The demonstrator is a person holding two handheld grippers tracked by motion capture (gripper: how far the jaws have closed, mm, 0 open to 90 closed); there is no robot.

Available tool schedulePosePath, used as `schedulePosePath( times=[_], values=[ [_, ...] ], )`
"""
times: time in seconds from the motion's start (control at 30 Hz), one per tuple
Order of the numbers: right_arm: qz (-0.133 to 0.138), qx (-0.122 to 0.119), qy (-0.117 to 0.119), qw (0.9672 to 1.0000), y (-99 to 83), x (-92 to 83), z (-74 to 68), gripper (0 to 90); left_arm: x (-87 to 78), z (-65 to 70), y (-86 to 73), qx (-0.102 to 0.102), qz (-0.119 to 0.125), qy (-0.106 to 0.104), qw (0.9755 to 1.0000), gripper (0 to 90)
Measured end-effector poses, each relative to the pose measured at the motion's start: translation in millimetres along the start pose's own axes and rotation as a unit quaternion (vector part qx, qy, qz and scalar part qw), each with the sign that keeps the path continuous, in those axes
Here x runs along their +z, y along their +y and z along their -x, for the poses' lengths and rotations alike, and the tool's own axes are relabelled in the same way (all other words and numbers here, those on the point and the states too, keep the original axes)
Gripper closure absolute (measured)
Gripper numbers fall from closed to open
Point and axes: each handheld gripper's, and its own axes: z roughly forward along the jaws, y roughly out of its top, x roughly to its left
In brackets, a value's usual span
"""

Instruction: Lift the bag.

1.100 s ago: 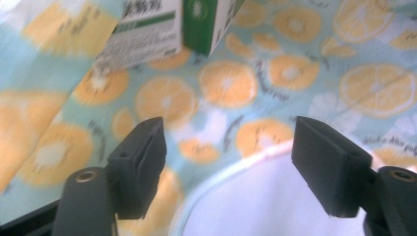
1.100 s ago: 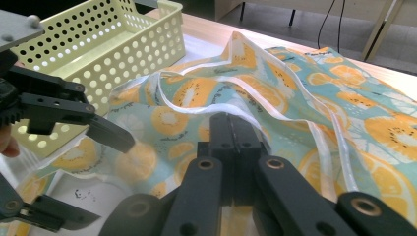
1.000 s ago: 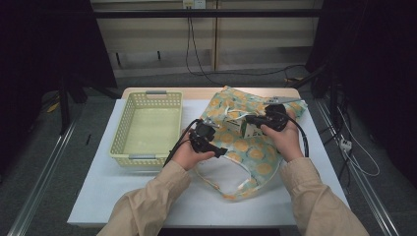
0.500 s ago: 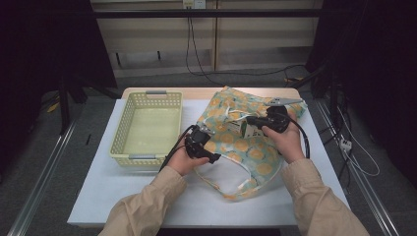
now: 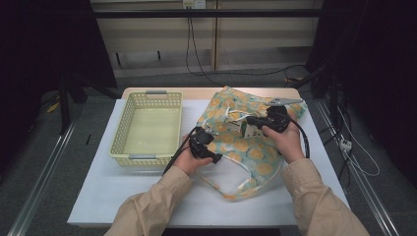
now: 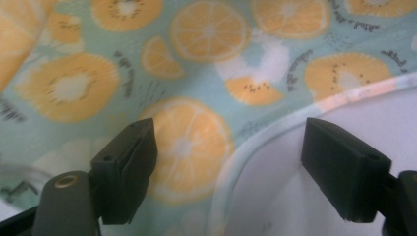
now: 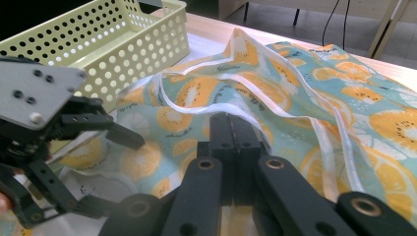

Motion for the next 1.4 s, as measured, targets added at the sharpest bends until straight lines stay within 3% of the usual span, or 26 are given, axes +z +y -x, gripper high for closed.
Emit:
schedulePosePath(
  times=[0.07, 0.2, 0.33, 0.4, 0.5, 0.53, 0.7, 0.8, 1.0, 1.1, 1.4],
  values=[
    [0.001, 0.0, 0.001, 1.0, -0.1, -0.1, 1.0, 90.0, 4.2, 2.6, 1.6, 0.006, 0.01, 0.009, 0.9999, 22.0],
    [-0.001, 0.001, 0.0, 1.0, -1.3, -0.6, 3.2, 90.0, 5.3, 4.9, 3.4, 0.006, 0.014, 0.005, 0.9999, 26.5],
    [0.0, 0.0, 0.002, 1.0, -2.3, -0.2, 3.2, 90.0, 2.8, 9.0, 6.7, 0.017, 0.003, -0.009, 0.9998, 44.3],
    [0.0, 0.002, 0.002, 1.0, -2.7, -0.1, 2.9, 90.0, 3.4, 8.7, 8.8, 0.011, 0.002, -0.016, 0.9998, 50.4],
    [0.0, 0.003, 0.002, 1.0, -3.4, 0.2, 2.7, 90.0, 5.0, 8.2, 10.3, 0.002, 0.009, -0.01, 0.9999, 64.6],
    [0.002, 0.004, 0.003, 1.0, -3.6, 0.3, 2.7, 90.0, 5.7, 7.0, 10.3, -0.001, 0.012, -0.019, 0.9997, 68.1],
    [0.001, 0.005, 0.002, 1.0, -3.6, -0.7, 3.7, 90.0, 7.4, 5.5, 11.6, -0.011, 0.015, -0.022, 0.9996, 76.4],
    [0.002, 0.006, 0.001, 1.0, -3.8, -0.5, 4.1, 90.0, 9.3, 4.0, 11.7, -0.025, 0.019, -0.043, 0.9986, 90.0],
    [0.0, 0.007, 0.002, 1.0, -5.0, 1.6, 5.2, 90.0, 6.8, 3.5, 14.0, -0.032, 0.012, -0.042, 0.9985, 90.0],
    [0.0, 0.006, 0.003, 1.0, -4.9, 1.9, 5.1, 90.0, -2.9, 3.1, 18.7, -0.041, 0.031, -0.046, 0.9976, 90.0],
    [-0.001, 0.006, 0.016, 0.9999, -4.2, 3.8, 0.9, 90.0, -36.3, 1.8, 47.1, -0.042, 0.073, -0.049, 0.9952, 90.0]
  ],
)
